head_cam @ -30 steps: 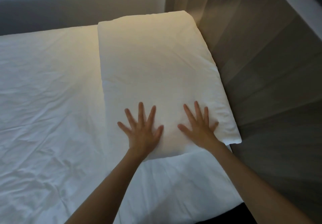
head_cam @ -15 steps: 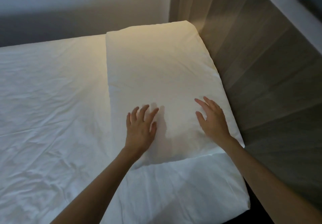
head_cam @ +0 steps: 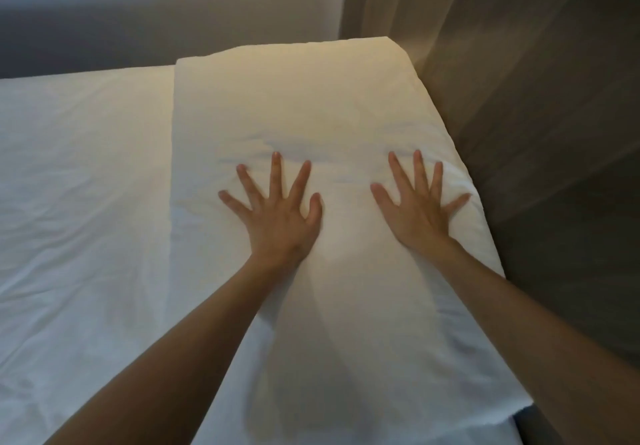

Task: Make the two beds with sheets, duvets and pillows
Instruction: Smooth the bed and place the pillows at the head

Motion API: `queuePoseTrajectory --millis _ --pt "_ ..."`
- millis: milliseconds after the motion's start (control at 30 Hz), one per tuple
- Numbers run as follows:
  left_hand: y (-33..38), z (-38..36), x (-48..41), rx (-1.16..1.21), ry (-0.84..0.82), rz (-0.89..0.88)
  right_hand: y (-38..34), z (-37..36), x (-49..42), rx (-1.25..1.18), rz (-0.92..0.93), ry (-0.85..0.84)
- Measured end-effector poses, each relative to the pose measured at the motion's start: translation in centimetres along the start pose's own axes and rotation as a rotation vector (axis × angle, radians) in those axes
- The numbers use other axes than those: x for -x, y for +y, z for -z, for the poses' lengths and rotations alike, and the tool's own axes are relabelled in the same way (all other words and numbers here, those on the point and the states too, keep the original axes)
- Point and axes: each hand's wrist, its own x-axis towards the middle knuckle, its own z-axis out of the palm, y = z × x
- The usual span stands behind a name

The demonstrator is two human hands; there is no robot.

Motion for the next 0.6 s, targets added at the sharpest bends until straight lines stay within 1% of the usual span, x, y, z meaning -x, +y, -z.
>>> queuePoseTrajectory --millis 133,267,433,600 --pt "0.2 -1.6 -2.8 -0.009 0.036 0.025 0.5 -0.4 -4.9 0.060 -0.025 0.006" --pt "0.0 -2.5 -3.4 -0.008 0.043 0.036 0.7 -1.0 -6.2 0.046 -0.026 -0.026" --pt "0.0 -1.6 -1.8 0.012 -0.030 0.035 0.9 -0.6 -3.9 0.044 -0.053 -0.048" --pt "-0.6 -0.3 3.3 0.002 -0.103 -0.045 1.7 -1.2 2.6 0.004 -0.072 -0.033"
